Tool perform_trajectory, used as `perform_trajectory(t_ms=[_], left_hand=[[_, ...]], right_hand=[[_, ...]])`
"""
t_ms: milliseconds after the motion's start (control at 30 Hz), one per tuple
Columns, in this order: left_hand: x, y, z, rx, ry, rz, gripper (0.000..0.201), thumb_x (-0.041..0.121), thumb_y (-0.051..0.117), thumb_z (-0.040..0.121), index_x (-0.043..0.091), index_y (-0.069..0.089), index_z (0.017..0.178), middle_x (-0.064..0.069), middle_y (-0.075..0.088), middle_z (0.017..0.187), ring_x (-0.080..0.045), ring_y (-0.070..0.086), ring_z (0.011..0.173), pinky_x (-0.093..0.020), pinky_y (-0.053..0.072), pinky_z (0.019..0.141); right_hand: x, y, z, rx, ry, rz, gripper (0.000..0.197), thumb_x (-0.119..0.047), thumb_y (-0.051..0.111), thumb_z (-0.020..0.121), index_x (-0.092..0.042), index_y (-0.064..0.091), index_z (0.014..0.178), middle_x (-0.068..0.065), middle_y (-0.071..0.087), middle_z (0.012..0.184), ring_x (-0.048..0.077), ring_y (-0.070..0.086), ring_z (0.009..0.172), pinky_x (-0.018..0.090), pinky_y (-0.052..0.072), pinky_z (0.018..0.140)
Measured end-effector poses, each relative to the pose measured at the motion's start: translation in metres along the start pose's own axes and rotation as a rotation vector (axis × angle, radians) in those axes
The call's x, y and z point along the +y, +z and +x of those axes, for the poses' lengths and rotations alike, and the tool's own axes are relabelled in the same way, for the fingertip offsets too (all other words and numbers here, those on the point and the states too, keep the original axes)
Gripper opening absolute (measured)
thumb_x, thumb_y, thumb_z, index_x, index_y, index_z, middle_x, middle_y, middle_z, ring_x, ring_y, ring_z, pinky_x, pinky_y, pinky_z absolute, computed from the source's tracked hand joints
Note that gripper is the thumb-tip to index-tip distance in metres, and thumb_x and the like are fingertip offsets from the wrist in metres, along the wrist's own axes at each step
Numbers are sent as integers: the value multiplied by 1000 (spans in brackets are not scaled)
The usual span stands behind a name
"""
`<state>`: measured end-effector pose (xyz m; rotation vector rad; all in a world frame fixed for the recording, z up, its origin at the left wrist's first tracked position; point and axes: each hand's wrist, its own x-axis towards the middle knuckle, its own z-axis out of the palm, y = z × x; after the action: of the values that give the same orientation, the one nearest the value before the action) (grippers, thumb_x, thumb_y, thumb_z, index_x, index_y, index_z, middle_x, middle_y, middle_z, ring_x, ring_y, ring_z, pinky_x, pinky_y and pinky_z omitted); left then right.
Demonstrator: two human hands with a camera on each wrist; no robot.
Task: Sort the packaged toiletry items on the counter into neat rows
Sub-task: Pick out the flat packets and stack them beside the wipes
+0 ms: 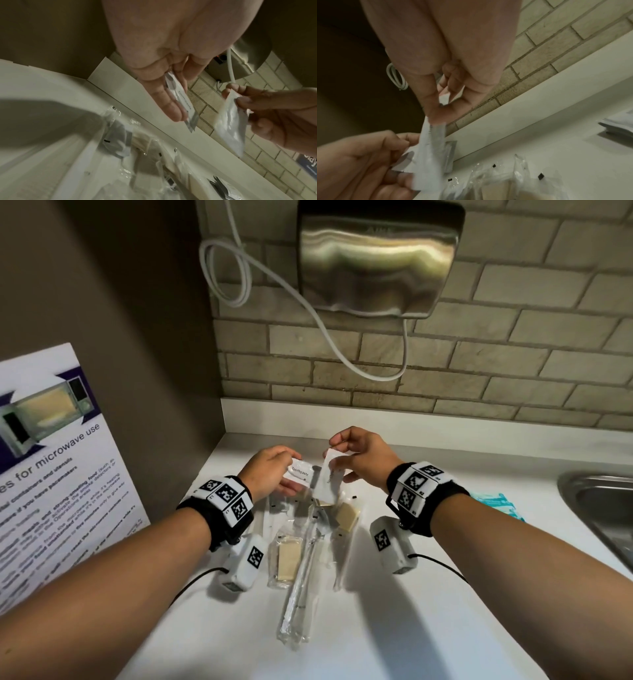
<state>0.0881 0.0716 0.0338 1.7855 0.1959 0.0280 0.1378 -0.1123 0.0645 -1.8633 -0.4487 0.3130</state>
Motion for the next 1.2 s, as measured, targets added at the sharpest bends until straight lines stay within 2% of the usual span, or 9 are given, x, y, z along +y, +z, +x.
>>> perform_trajectory(t_ms=[133, 300, 500, 600, 667, 767, 967, 1100, 1200], left_hand=[[2, -2, -5, -101, -31, 2, 24, 12, 45, 97, 7, 60, 115, -10, 62, 91, -28, 69, 74, -27, 58, 60], [2, -1, -6, -160, -33, 8, 26, 16, 60, 91, 10, 58, 116, -16, 69, 99, -27, 72, 82, -34, 60, 75], [3, -4, 0, -66, 45, -62, 21, 6, 50, 97, 8, 54, 118, -15, 66, 89, -16, 71, 61, -24, 60, 58], [5, -11, 6, -25, 92, -25, 18, 2, 44, 99, 11, 55, 112, -14, 63, 98, -15, 68, 59, -21, 58, 53], [5, -16, 10, 12, 107, -8, 19, 2, 43, 99, 14, 56, 108, -13, 61, 102, -16, 66, 61, -20, 56, 50], [8, -23, 16, 48, 127, 27, 21, 1, 41, 98, 12, 56, 110, -13, 61, 102, -16, 65, 60, -20, 52, 48], [10, -29, 24, 62, 145, 3, 24, -1, 39, 98, 10, 53, 115, -16, 58, 106, -8, 65, 50, -20, 54, 50], [5, -32, 28, 82, 129, -3, 26, -2, 38, 98, 11, 53, 114, -17, 57, 107, -9, 66, 50, -20, 56, 52], [3, -35, 33, 111, 123, 2, 26, -1, 38, 98, 12, 54, 114, -18, 58, 108, -12, 67, 56, -22, 58, 55]], right_hand=[[-6, 4, 3, -98, -53, -145, 25, 11, 65, 83, -11, 61, 94, 0, 61, 91, 3, 57, 63, 9, 50, 57], [-13, 14, 9, 3, -24, 5, 21, 9, 62, 86, -12, 59, 89, 3, 48, 80, 20, 61, 62, 28, 60, 64], [0, 22, 13, 158, 11, -223, 17, -11, 73, 81, -13, 57, 86, 4, 56, 81, 22, 59, 71, 28, 52, 55], [12, 22, 12, 155, 131, -265, 38, -29, 80, 75, -15, 55, 100, 3, 61, 87, 20, 59, 72, 27, 50, 54], [22, 23, 9, 74, 269, -324, 40, -33, 76, 80, -14, 53, 106, 9, 65, 94, 22, 61, 71, 28, 53, 51], [36, 29, 1, -112, 353, -686, 40, -35, 68, 85, -5, 61, 111, 13, 68, 100, 24, 60, 78, 36, 56, 69], [54, 45, 2, -182, 420, -927, 34, -35, 75, 80, -6, 65, 96, 6, 61, 90, 22, 58, 83, 26, 46, 68], [55, 51, 7, -191, 406, -992, 19, -26, 65, 88, -7, 64, 86, 5, 56, 71, 22, 57, 73, 23, 43, 53], [54, 48, 10, -186, 429, -1032, 28, -19, 58, 92, -5, 54, 68, 2, 47, 61, 19, 52, 62, 23, 40, 49]])
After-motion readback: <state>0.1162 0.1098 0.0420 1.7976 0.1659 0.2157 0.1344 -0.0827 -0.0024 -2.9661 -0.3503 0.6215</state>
